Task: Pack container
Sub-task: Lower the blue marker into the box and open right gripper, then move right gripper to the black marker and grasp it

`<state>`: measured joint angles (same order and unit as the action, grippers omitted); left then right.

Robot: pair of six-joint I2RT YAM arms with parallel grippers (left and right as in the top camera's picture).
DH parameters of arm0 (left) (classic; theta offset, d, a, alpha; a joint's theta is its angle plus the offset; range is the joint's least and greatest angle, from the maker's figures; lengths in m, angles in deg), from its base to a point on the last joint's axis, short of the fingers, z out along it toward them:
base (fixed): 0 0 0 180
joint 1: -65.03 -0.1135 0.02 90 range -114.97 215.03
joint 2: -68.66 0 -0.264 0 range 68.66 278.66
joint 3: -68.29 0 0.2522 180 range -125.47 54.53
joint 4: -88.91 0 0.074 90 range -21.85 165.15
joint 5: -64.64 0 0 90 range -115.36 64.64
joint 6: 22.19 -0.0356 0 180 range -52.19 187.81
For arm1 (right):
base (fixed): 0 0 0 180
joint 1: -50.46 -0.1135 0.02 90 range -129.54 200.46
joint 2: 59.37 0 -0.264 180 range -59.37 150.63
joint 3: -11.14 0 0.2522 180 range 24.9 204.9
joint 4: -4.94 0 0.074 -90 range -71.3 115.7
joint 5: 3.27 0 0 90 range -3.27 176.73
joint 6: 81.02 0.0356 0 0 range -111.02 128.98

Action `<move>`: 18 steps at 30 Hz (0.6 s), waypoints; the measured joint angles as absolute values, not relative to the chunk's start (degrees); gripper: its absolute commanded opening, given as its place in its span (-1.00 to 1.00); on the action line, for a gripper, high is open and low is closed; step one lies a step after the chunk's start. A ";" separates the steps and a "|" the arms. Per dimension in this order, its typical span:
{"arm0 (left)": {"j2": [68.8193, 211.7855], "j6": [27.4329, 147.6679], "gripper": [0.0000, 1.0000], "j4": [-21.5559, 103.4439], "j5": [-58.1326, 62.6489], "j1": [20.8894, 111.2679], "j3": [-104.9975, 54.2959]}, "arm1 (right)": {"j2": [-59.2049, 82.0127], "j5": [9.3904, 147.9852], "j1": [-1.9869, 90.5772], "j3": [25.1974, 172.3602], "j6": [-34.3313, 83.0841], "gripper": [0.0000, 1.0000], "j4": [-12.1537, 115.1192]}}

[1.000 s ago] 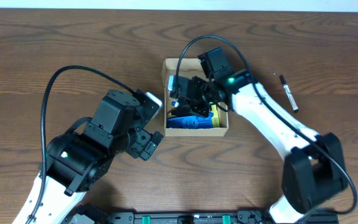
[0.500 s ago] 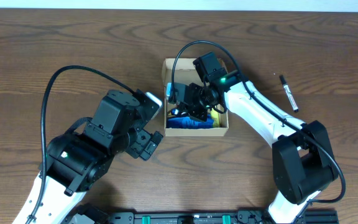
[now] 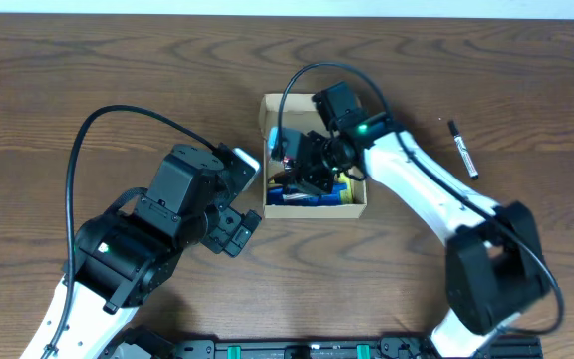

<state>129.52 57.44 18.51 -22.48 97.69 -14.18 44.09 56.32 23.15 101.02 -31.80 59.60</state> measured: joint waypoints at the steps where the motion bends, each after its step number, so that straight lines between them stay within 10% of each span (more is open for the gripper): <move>1: 129.52 57.44 0.90 18.51 -22.48 97.69 -14.18 | 42.56 56.32 23.83 101.13 -31.27 0.05 59.56; 18: 129.52 57.44 0.90 18.51 -22.48 97.69 -14.18 | 23.15 83.94 48.72 103.95 -5.59 0.61 54.62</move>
<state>129.52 57.44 18.51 -22.48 97.69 -14.18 23.15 83.94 48.72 103.95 -5.59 54.62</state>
